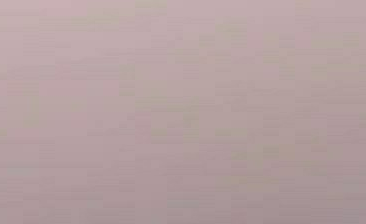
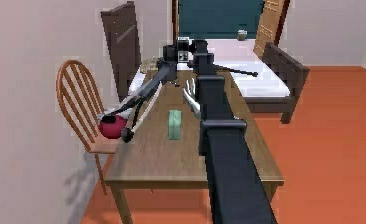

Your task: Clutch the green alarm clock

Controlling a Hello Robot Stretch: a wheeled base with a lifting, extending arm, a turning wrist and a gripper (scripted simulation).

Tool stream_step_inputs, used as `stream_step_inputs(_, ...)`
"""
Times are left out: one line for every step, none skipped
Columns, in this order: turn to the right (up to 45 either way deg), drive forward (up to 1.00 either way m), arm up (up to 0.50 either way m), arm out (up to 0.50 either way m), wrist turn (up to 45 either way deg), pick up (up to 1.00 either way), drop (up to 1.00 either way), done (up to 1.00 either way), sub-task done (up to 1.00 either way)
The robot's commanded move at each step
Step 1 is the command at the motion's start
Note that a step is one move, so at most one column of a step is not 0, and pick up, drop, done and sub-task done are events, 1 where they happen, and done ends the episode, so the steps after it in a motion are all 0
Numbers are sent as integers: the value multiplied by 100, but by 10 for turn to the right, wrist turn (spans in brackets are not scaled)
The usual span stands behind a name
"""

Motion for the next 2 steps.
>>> stream_step_inputs(0,0,0,0,450,0,0,0,0)
stream_step_inputs(0,0,0,0,450,0,0,0,0)
